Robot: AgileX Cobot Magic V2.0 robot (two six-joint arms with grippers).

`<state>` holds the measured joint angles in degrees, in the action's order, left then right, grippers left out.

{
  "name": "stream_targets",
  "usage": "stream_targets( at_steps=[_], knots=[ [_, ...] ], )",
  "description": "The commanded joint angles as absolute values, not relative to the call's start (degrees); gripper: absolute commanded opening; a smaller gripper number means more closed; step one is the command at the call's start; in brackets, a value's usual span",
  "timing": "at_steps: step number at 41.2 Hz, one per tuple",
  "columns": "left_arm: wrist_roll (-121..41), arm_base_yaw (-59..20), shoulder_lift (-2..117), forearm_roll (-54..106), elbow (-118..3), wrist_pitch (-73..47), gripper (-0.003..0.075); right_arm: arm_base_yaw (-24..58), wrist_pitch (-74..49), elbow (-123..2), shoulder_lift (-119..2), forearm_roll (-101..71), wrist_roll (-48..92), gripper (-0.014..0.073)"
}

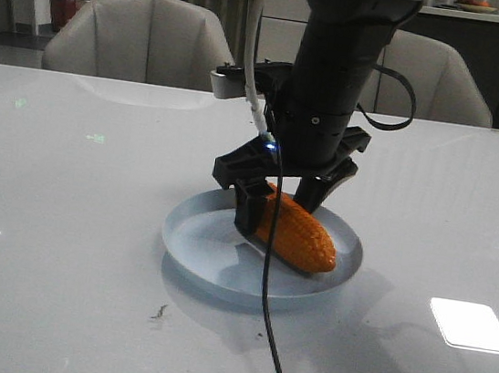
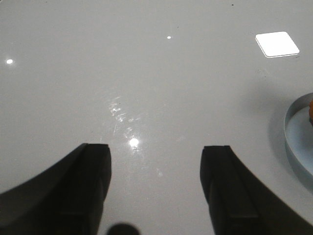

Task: Place corn on plate with both arms
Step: 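Carry the corn with the right gripper and lower it onto the plate, then open the right gripper and lift it away from the corn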

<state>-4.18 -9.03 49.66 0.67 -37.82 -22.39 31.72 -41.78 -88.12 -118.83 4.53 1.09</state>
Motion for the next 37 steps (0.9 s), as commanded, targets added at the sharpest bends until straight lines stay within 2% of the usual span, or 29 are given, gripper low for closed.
stream_targets(
  at_steps=[1,12,22,28,37],
  knots=[
    [-4.3,-9.07,48.96,1.15,-39.36,-18.31,0.0461,31.77,-43.34,-92.64,-113.79,4.52,1.04,0.058],
    [-4.3,-9.07,48.96,1.15,-39.36,-17.84,0.0461,29.51,-52.49,-102.86,-107.5,3.84,0.0,0.058],
    [-4.3,-9.07,48.96,1.15,-39.36,-17.84,0.0461,23.17,-54.31,-102.87,-94.78,2.8,-0.63,0.058],
    [-4.3,-9.07,48.96,1.15,-39.36,-17.84,0.0461,17.53,-54.5,-97.5,-86.56,1.36,-0.58,0.058],
    [-4.3,-9.07,48.96,1.15,-39.36,-17.84,0.0461,9.17,-48.63,-78.35,-71.32,0.99,-0.58,0.058]
  ],
)
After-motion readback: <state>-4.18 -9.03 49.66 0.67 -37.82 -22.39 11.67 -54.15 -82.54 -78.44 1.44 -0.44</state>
